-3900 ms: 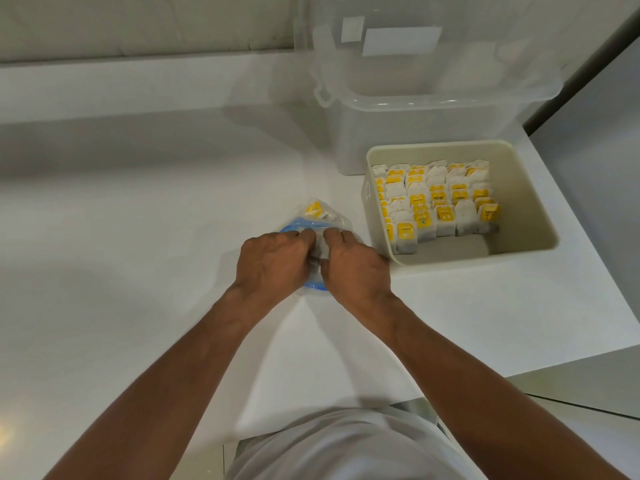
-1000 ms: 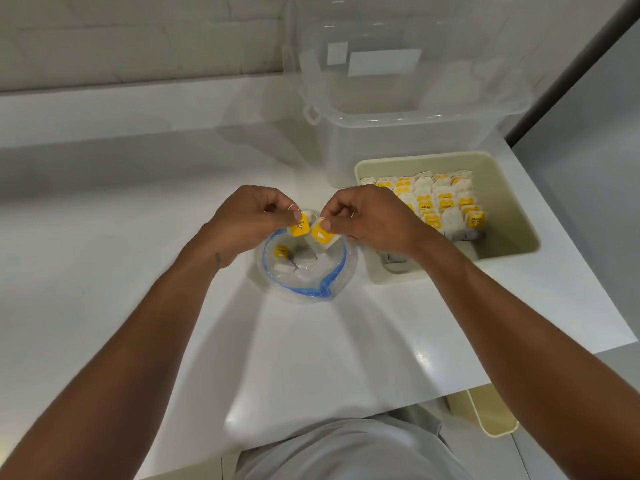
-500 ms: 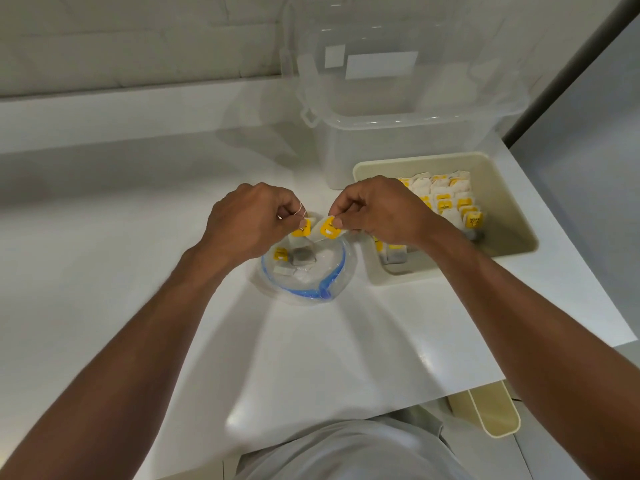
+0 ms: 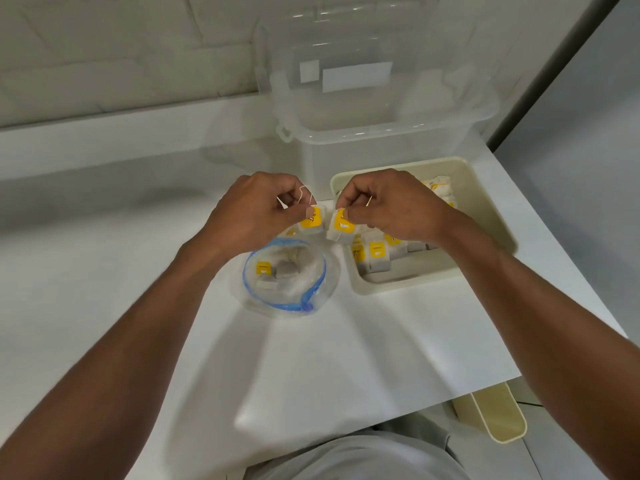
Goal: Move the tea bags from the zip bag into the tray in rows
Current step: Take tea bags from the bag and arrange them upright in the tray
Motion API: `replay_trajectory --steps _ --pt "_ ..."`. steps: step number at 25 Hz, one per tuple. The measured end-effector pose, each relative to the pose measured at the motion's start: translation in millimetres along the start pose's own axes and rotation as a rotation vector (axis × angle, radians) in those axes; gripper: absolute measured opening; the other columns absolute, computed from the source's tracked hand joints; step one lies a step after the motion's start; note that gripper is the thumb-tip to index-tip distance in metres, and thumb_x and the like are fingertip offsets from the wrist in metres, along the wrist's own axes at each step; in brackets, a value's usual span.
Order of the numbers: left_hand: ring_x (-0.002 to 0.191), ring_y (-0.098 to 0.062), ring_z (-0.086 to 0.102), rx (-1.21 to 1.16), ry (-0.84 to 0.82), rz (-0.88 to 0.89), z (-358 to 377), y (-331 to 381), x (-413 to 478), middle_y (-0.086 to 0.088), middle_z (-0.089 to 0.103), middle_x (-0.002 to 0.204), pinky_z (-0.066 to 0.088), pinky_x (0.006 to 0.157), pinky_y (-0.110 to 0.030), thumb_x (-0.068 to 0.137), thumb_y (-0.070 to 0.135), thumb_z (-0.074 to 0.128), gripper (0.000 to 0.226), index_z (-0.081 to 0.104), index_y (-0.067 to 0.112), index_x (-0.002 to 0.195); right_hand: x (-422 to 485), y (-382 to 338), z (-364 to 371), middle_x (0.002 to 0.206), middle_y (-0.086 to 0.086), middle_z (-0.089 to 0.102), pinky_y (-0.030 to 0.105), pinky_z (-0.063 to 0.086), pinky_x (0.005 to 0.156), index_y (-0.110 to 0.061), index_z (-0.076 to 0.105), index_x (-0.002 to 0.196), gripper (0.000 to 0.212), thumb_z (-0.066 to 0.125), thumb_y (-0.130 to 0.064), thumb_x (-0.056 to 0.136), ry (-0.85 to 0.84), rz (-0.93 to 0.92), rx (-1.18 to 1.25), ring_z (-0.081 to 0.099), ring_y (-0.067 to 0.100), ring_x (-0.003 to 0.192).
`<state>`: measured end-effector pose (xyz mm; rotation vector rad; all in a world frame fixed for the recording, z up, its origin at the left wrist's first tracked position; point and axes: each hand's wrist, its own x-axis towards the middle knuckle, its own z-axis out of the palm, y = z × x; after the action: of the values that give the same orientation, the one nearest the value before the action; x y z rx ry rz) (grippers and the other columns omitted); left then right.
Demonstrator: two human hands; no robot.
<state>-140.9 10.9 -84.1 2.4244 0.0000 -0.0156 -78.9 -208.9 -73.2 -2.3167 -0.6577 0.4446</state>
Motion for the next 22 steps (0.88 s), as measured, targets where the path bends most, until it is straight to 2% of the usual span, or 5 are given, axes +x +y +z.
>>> replay_trajectory --steps 3,7,12,16,22 --pt "0.073 -0.003 0.064 -0.015 -0.010 0.015 8.8 23.4 13.8 0.011 0.072 0.079 0.050 0.071 -0.026 0.085 0.031 0.075 0.006 0.073 0.026 0.084 -6.7 20.7 -25.5 0.078 -0.009 0.069 0.005 0.037 0.051 -0.026 0.073 0.089 0.012 0.070 -0.018 0.083 -0.009 0.000 -0.006 0.055 -0.006 0.058" --pt "0.075 -0.003 0.069 0.003 -0.048 0.018 29.4 50.3 31.3 0.009 0.074 0.077 0.051 0.070 -0.023 0.084 0.030 0.078 0.007 0.077 0.024 0.088 -11.7 51.7 -57.0 0.084 -0.006 0.071 0.007 0.040 0.052 -0.027 0.072 0.091 0.009 0.072 -0.020 0.085 -0.062 0.001 -0.028 0.057 -0.006 0.058" --pt "0.077 -0.002 0.069 0.028 -0.070 0.000 63.3 78.2 50.5 0.016 0.074 0.077 0.058 0.078 -0.038 0.080 0.031 0.080 0.007 0.077 0.026 0.085 -10.6 83.7 -87.7 0.085 -0.009 0.071 0.002 0.038 0.051 -0.028 0.073 0.094 0.009 0.073 -0.023 0.085 -0.100 0.019 -0.069 0.058 -0.006 0.060" --pt "0.079 -0.003 0.068 0.060 -0.083 -0.030 88.9 88.2 61.3 0.016 0.073 0.077 0.057 0.078 -0.039 0.079 0.034 0.080 0.009 0.076 0.027 0.084 -8.1 102.5 -101.3 0.083 -0.012 0.071 0.004 0.039 0.052 -0.031 0.073 0.091 0.008 0.074 -0.026 0.084 -0.166 0.010 -0.104 0.060 -0.003 0.064" --pt "0.089 -0.008 0.064 0.223 -0.183 -0.095 116.4 85.0 64.4 0.024 0.065 0.076 0.056 0.079 -0.040 0.081 0.039 0.076 0.010 0.072 0.035 0.090 -3.2 123.6 -90.1 0.083 -0.015 0.067 0.023 0.047 0.064 -0.034 0.066 0.086 0.007 0.070 -0.028 0.085 -0.240 -0.023 -0.313 0.059 0.005 0.073"
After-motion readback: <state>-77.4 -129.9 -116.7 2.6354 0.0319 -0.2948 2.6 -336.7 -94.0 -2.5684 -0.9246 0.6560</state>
